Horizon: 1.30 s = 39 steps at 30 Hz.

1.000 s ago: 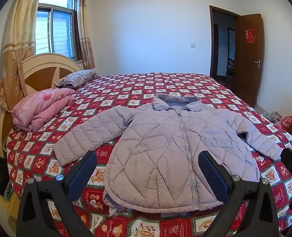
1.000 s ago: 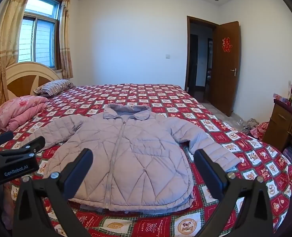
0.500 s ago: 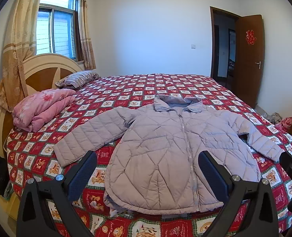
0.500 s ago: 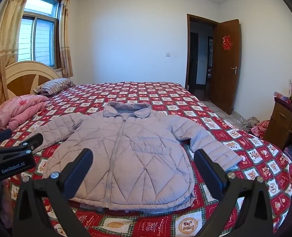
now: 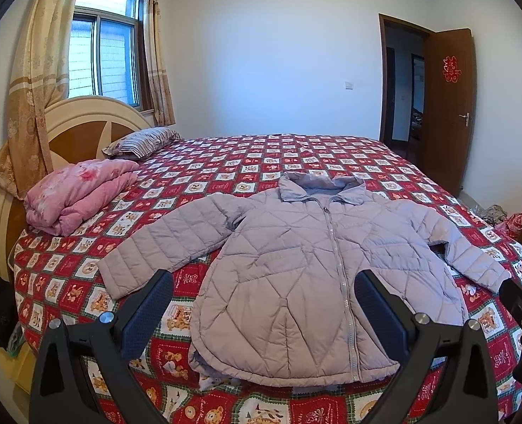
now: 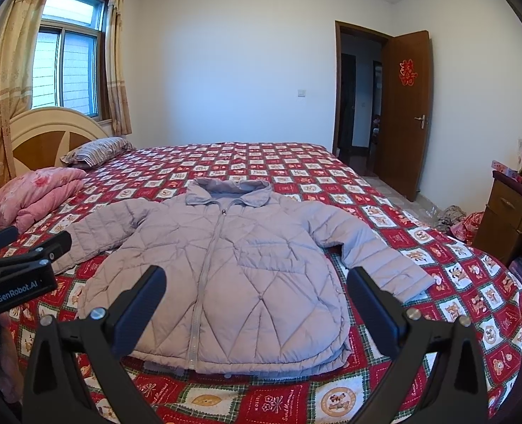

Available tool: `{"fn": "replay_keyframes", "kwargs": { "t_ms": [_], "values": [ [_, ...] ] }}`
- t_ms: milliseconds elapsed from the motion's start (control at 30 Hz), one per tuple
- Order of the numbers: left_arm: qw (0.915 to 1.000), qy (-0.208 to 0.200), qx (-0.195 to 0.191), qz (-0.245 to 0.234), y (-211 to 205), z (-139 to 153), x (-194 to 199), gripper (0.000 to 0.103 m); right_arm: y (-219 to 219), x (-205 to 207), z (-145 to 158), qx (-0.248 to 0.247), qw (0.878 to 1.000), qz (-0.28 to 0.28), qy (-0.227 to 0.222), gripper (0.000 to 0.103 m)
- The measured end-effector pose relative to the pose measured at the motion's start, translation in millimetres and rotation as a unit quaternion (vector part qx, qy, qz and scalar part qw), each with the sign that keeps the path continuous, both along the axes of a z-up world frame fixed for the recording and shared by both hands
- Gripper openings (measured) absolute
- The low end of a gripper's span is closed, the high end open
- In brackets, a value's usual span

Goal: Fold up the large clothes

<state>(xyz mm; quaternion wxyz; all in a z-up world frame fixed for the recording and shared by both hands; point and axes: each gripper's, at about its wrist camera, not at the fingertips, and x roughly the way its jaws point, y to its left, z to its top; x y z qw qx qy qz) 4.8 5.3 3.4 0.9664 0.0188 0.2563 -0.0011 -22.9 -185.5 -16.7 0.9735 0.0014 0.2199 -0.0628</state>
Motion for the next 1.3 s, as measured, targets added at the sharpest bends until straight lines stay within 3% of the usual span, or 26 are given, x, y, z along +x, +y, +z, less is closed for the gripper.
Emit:
{"fn": "replay_keyframes", "kwargs": {
  "t_ms": [1300],
  "values": [
    [1.0000, 0.001, 0.001, 0.001, -0.1, -1.6, 0.6, 0.102, 0.3, 2.5, -4.2, 0.004, 1.000, 0.003, 0.009, 0.103]
  ]
}}
